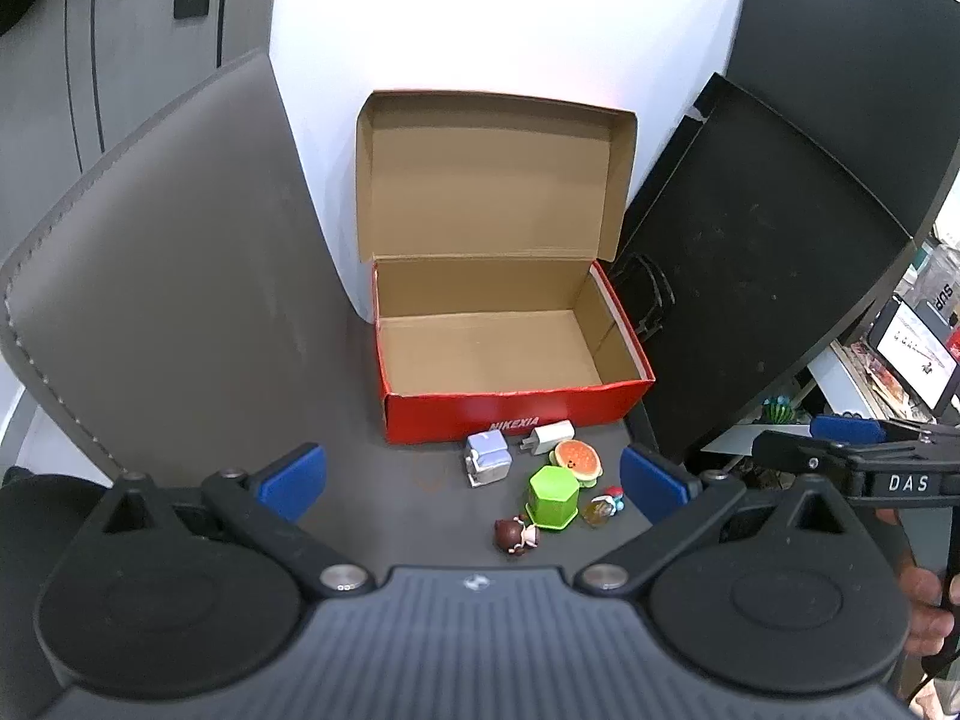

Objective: Organize objects

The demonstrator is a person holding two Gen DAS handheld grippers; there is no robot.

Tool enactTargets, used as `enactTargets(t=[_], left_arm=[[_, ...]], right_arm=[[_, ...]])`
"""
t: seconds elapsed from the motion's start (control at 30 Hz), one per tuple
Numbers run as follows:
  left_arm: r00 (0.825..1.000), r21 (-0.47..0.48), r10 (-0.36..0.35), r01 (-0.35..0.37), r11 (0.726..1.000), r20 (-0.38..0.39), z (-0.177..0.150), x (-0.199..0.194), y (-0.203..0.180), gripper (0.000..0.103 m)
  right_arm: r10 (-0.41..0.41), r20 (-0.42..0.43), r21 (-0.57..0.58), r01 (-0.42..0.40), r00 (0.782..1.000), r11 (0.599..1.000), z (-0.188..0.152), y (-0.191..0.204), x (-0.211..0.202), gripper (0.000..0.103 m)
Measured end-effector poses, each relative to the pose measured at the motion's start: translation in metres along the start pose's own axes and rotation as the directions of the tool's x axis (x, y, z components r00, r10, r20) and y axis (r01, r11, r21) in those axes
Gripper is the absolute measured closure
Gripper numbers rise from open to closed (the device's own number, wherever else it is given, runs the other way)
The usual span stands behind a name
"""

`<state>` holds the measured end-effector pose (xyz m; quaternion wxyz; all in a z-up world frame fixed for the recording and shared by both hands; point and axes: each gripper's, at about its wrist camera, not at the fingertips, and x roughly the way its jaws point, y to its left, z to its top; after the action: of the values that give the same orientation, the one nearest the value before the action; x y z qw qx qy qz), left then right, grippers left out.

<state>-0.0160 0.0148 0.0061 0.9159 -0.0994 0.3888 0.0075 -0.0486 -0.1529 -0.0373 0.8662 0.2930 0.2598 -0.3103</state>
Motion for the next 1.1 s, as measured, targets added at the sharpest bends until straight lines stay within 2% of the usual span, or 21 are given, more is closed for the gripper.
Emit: enactTargets(t=[0.47, 0.5, 0.83, 0.87, 1.1], left_arm=[[0.999, 0.003, 0.033, -0.033, 0.999, 0.017, 0.001, -0.004, -0.004, 0.000], [0.999, 0.010, 0.040, -0.040, 0.999, 0.022, 0.001, -0.004, -0.007, 0.000], [0.999, 0.028, 0.027, -0.028, 0.999, 0.022, 0.003, -0.004, -0.015, 0.000], [0.997, 0.007, 0.069, -0.070, 0.998, 0.026, 0.003, -0.003, -0.014, 0.000], [0.995, -0.026, 0.094, -0.093, 0.995, 0.028, 0.003, -0.001, -0.007, 0.000]], right_arm=[[-0.015, 0.015, 0.031, 0.014, 1.000, 0.999, -0.002, -0.010, -0.002, 0.000], [-0.097, 0.049, 0.098, 0.092, 0.994, 0.991, -0.002, -0.011, -0.002, 0.000], [-0.121, 0.054, 0.125, 0.114, 0.991, 0.986, -0.005, -0.020, -0.007, 0.000], [-0.124, 0.052, 0.127, 0.117, 0.991, 0.985, -0.005, -0.021, -0.006, 0.000], [-0.131, 0.053, 0.124, 0.124, 0.990, 0.985, -0.007, -0.024, -0.005, 0.000]])
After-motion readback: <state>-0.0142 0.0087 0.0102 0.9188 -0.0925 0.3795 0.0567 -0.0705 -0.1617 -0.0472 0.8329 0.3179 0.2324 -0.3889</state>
